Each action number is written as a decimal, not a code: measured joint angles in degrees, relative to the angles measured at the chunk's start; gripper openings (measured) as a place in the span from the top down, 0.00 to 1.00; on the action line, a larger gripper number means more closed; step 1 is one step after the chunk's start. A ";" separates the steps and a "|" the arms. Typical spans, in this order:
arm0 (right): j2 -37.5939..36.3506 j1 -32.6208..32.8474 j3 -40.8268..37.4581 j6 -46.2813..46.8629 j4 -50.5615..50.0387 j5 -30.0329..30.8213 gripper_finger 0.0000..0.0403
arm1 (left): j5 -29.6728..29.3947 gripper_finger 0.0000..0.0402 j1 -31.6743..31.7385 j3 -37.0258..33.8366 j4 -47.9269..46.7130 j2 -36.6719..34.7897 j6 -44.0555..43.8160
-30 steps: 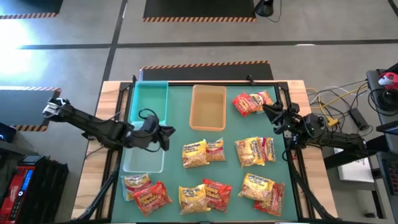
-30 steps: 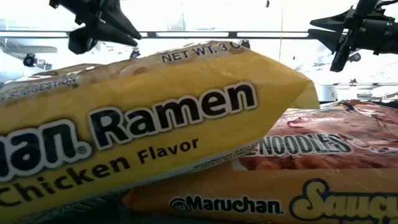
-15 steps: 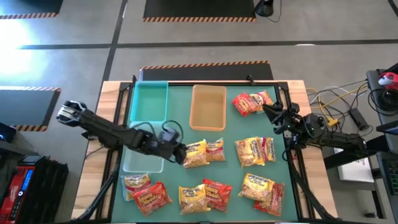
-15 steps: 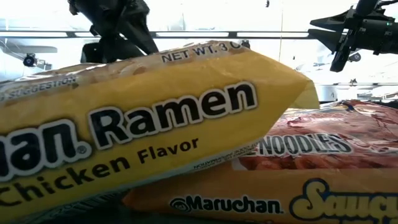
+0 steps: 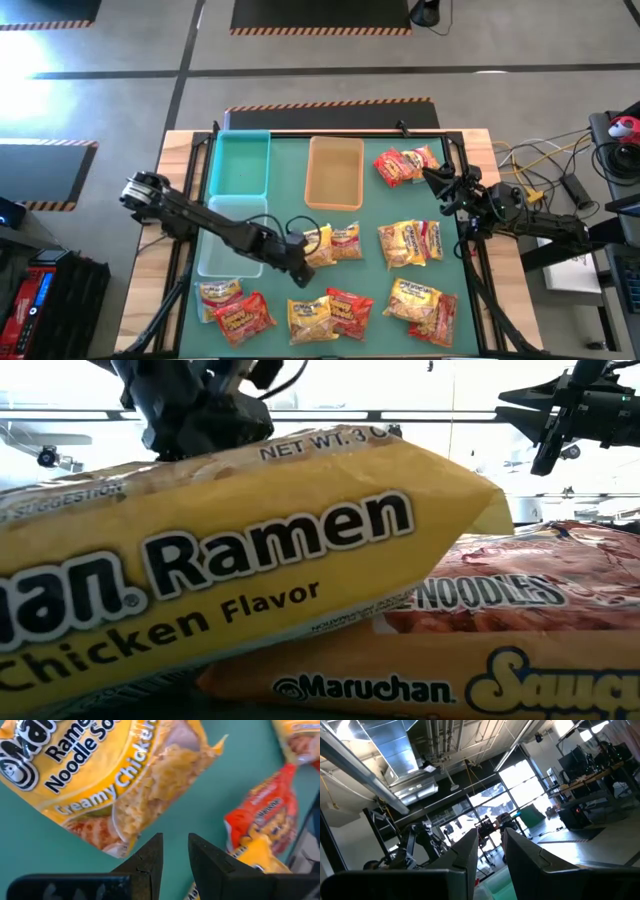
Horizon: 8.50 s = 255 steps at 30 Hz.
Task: Sort Maruchan noodles
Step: Put the yellow noodle pack into the blue bin
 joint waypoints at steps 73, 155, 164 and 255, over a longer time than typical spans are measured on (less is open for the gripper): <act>28.22 0.00 30.87 13.91 -31.88 -11.54 0.79 | -9.01 0.81 0.75 -1.44 -4.92 5.13 4.87; 74.26 12.74 34.64 57.08 -7.89 -34.99 0.56 | -18.18 0.81 2.32 4.79 7.38 16.66 11.24; 79.54 12.74 36.54 56.75 -7.73 -34.96 0.52 | -18.26 0.81 2.29 4.72 7.88 16.67 10.56; 85.66 12.76 46.58 38.86 -23.16 -24.11 0.67 | -19.38 0.81 0.60 4.63 11.56 16.98 2.54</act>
